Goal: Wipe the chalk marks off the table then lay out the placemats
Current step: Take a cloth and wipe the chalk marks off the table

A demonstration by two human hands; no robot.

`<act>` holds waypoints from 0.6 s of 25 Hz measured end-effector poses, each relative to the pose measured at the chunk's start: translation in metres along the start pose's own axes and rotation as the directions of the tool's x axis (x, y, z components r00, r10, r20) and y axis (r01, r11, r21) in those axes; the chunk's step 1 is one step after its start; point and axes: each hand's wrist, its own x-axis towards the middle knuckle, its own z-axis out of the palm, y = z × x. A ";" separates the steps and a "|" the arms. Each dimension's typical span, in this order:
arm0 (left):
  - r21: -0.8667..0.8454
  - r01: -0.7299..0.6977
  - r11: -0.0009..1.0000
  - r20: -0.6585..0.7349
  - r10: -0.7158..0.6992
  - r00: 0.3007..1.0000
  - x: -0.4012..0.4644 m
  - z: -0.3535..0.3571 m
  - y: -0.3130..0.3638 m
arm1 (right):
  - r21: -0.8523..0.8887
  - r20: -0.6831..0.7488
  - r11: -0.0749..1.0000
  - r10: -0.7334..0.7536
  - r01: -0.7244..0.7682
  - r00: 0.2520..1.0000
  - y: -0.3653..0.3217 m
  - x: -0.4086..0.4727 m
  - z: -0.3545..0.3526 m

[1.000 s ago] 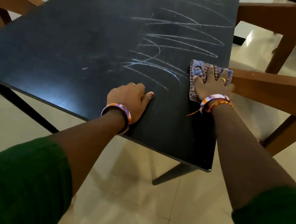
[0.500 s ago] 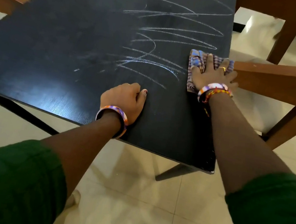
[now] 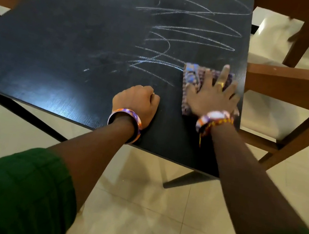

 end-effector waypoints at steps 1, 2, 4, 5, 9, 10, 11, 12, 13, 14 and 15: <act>-0.002 0.003 1.000 -0.004 -0.003 1.000 0.000 0.001 0.000 | 0.038 0.014 0.999 0.031 -0.031 0.999 -0.003 0.032 -0.005; -0.003 0.006 1.000 -0.006 -0.006 1.000 0.001 0.002 -0.001 | 0.056 0.026 0.998 0.036 -0.037 0.999 -0.008 0.056 -0.008; -0.002 0.017 1.000 -0.004 -0.017 1.000 0.001 0.002 0.000 | 0.041 0.035 0.997 -0.072 0.071 0.997 -0.021 0.067 -0.005; -0.005 0.023 1.000 -0.002 -0.023 1.000 0.000 0.002 0.000 | 0.029 0.047 0.987 -0.158 0.157 0.986 -0.023 0.054 -0.002; -0.023 0.023 0.999 0.014 -0.022 1.000 0.001 -0.001 0.000 | -0.051 -0.038 0.955 -0.293 0.291 0.955 0.012 -0.048 0.014; -0.027 0.018 0.999 0.016 -0.018 1.000 0.001 -0.001 0.000 | -0.066 -0.043 0.968 -0.247 0.244 0.968 0.026 -0.056 0.014; -0.027 0.014 1.000 0.018 -0.014 1.000 0.001 -0.002 0.000 | -0.054 -0.035 0.983 -0.179 0.177 0.983 0.036 -0.047 0.009; -0.025 0.013 1.000 0.020 -0.012 1.000 0.000 -0.003 0.000 | -0.038 -0.007 0.995 -0.089 0.089 0.996 0.040 -0.028 0.003; -0.026 0.014 1.000 0.021 -0.013 1.000 0.000 -0.003 0.000 | -0.013 0.001 1.000 -0.020 0.020 1.000 0.038 -0.003 -0.003; -0.028 0.018 0.999 0.019 -0.017 1.000 0.000 -0.002 0.000 | 0.010 0.000 1.000 0.010 -0.010 1.000 0.031 0.025 -0.007; -0.025 0.024 0.999 0.016 -0.024 1.000 0.000 -0.002 0.000 | 0.030 0.005 1.000 0.003 -0.004 1.000 0.019 0.048 -0.009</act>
